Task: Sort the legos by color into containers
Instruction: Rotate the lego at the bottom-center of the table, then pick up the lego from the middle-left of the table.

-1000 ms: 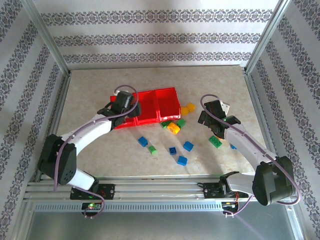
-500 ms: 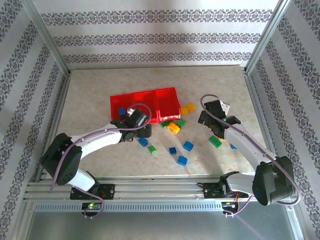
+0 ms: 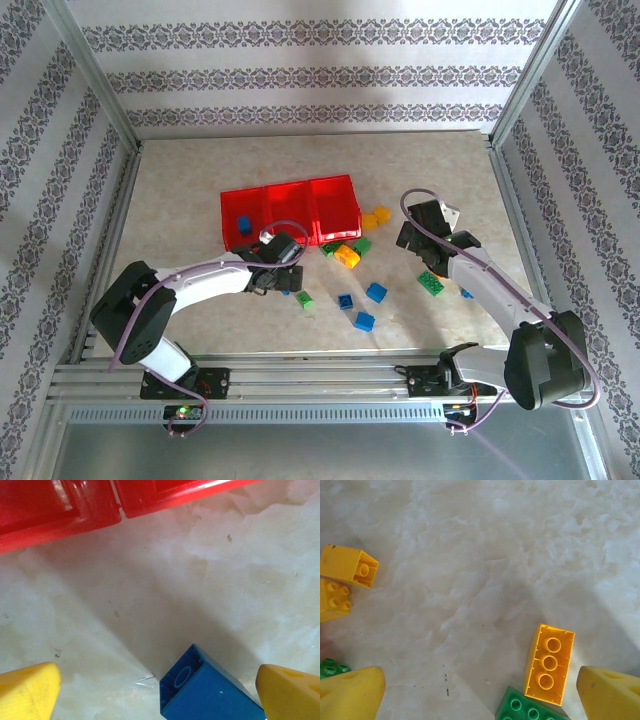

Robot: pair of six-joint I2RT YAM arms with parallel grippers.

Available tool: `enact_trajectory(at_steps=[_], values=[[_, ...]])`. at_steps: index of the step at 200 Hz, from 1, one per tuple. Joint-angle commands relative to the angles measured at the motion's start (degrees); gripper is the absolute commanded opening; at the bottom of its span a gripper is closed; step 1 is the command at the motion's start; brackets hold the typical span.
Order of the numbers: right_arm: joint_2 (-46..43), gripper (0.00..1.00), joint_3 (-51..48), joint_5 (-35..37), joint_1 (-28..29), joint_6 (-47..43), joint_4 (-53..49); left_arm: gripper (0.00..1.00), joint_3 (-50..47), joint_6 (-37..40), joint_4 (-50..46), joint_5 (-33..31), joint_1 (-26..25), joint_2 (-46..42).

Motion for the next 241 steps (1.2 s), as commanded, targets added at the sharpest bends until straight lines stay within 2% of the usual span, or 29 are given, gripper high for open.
enact_trajectory(at_steps=[1,33,65,78,106,159,197,241], values=[[0.5,0.98,0.2,1.1,0.4,0.3,-0.1,1.00,-1.7,-0.7,-5.3,-1.7,-0.6,-0.4],[0.5,0.98,0.3,1.2,0.4,0.2,-0.1,0.94,-3.1,-1.0,-7.2,-2.4,-0.6,-3.0],[0.9,0.98,0.5,1.0,0.4,0.5,-0.1,0.78,-4.6,-2.3,-6.8,-1.1,-0.6,-5.3],[1.1,0.98,0.6,0.9,0.4,0.6,-0.1,0.76,-5.0,-2.7,-6.5,-0.5,-0.6,-5.5],[1.2,0.98,0.8,0.9,0.4,0.6,-0.1,0.73,-5.4,-2.4,-5.4,-0.2,-0.6,-4.9],[1.1,0.98,0.9,0.9,0.5,0.5,-0.4,0.54,-4.0,-1.0,-2.9,-0.9,-0.6,-1.8],[0.6,0.98,0.7,1.1,0.4,0.7,-0.5,0.49,-4.0,-0.9,-1.9,-0.9,-0.6,-0.6],[0.8,0.98,0.5,1.1,0.4,0.9,-0.4,0.35,-3.5,-0.9,0.0,-3.0,-0.3,-0.6]])
